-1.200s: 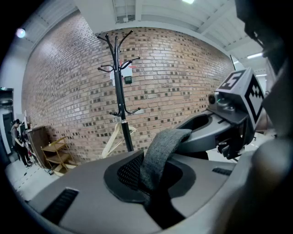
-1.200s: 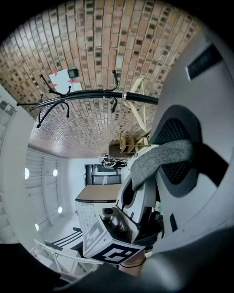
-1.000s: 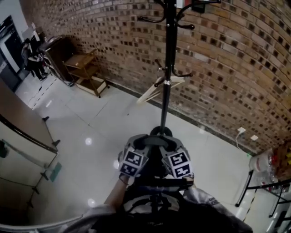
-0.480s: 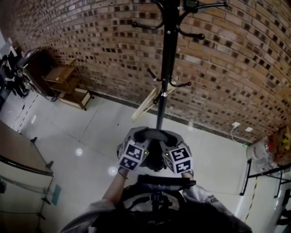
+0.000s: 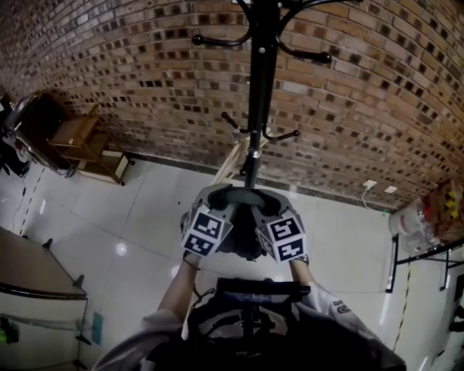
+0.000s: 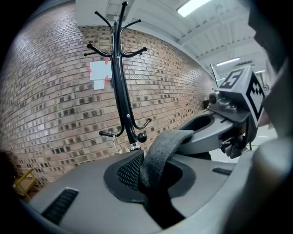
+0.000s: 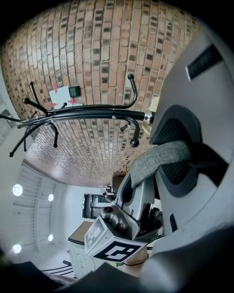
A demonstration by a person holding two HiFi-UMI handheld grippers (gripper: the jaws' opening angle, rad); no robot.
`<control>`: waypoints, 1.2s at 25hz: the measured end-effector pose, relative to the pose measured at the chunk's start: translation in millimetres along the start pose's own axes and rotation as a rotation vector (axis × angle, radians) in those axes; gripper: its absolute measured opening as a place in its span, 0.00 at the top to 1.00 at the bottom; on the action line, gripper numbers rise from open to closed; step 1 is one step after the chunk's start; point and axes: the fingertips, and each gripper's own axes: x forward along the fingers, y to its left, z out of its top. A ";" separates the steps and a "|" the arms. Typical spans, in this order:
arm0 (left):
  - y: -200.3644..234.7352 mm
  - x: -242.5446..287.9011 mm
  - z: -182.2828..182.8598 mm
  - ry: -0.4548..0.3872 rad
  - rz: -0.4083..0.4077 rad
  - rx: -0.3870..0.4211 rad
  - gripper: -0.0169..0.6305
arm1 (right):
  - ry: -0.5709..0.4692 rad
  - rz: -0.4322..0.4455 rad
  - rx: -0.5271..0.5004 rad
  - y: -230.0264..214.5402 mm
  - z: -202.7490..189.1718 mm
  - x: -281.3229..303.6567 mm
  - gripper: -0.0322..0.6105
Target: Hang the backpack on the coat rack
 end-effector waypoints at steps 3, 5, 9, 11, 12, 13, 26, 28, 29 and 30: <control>12.2 11.9 6.7 -0.007 0.000 -0.003 0.87 | 0.000 -0.003 -0.013 -10.7 9.5 11.0 0.83; 18.2 21.1 8.6 -0.004 -0.001 0.000 0.87 | -0.004 0.005 -0.017 -18.5 13.7 18.7 0.83; 31.3 34.8 7.3 0.012 0.018 -0.008 0.87 | -0.009 0.034 -0.016 -28.3 18.6 36.8 0.83; 37.0 39.1 11.5 0.008 0.030 -0.002 0.87 | -0.020 0.054 -0.024 -32.1 23.7 41.9 0.83; 39.3 41.4 14.4 0.006 0.033 0.008 0.87 | -0.013 0.068 -0.035 -34.6 23.5 43.5 0.83; 41.9 44.4 16.8 0.007 0.035 0.020 0.87 | 0.002 0.083 -0.045 -37.7 21.7 45.5 0.83; 61.2 102.5 -1.2 0.093 0.017 -0.009 0.87 | 0.044 0.155 -0.005 -74.7 6.2 93.0 0.83; 61.5 111.1 -3.0 0.104 0.012 -0.017 0.87 | 0.045 0.155 0.009 -81.0 4.2 98.3 0.83; 61.0 114.5 -3.9 0.108 0.010 -0.023 0.87 | 0.044 0.154 0.014 -83.6 3.2 100.4 0.83; 60.6 117.2 -4.8 0.109 0.009 -0.031 0.87 | 0.044 0.157 0.016 -85.4 2.2 102.0 0.83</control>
